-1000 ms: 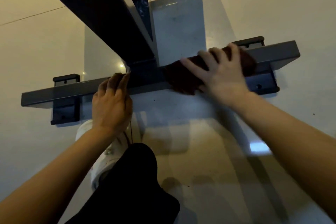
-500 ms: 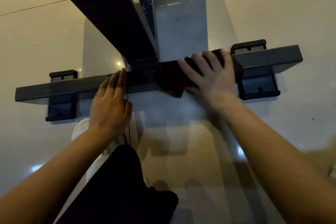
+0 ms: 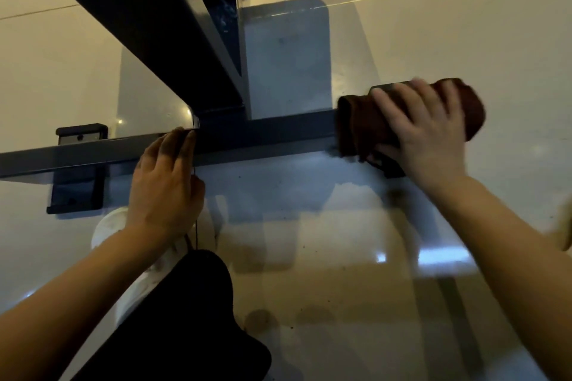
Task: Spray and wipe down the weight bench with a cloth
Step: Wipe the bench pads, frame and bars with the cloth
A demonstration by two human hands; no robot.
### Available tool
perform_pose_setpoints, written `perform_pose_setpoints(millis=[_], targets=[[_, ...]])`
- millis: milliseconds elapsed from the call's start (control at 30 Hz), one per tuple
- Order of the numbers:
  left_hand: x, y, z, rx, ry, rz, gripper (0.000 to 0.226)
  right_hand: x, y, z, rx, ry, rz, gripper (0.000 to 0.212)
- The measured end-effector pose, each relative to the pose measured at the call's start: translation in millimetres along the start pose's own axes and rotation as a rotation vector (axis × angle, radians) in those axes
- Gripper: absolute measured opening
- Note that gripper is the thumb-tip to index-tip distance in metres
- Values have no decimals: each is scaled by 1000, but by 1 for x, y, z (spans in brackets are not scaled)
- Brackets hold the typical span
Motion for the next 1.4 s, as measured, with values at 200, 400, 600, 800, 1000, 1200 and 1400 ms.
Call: perform_pose_setpoints(millis=[200,400,600,800,1000,1200,1400], targets=[[0,-7,6,130,-31,75,61,-41,-27,-151,-129,-49,-40,70],[0,-13,12,203,25,127,59,-50,-31,-131,-212,-102,-182,80],[-20,-4,36,208,186,133,46,-25,-16,3,-216,-13,-307,85],[-44,-21,43,304,226,212,37,-33,-18,-1,-159,-100,-331,79],[-32,-13,13,474,28,86,36,-80,-40,-87,-243,-267,-608,68],[-52,-17,22,177,29,23,38,-105,-32,-147,-316,-260,-583,62],[-48,-15,24,266,56,-6,49,-62,-25,-25,-316,-81,-452,76]])
Point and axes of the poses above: each hand's wrist, its own x-axis away from the middle knuckle, its own y-axis out of the palm, z = x × y, the point moved 4 cm from there along -x, towards the middle knuckle, and after that the axes turned 10 degrees about x, right-handed, at the moved point
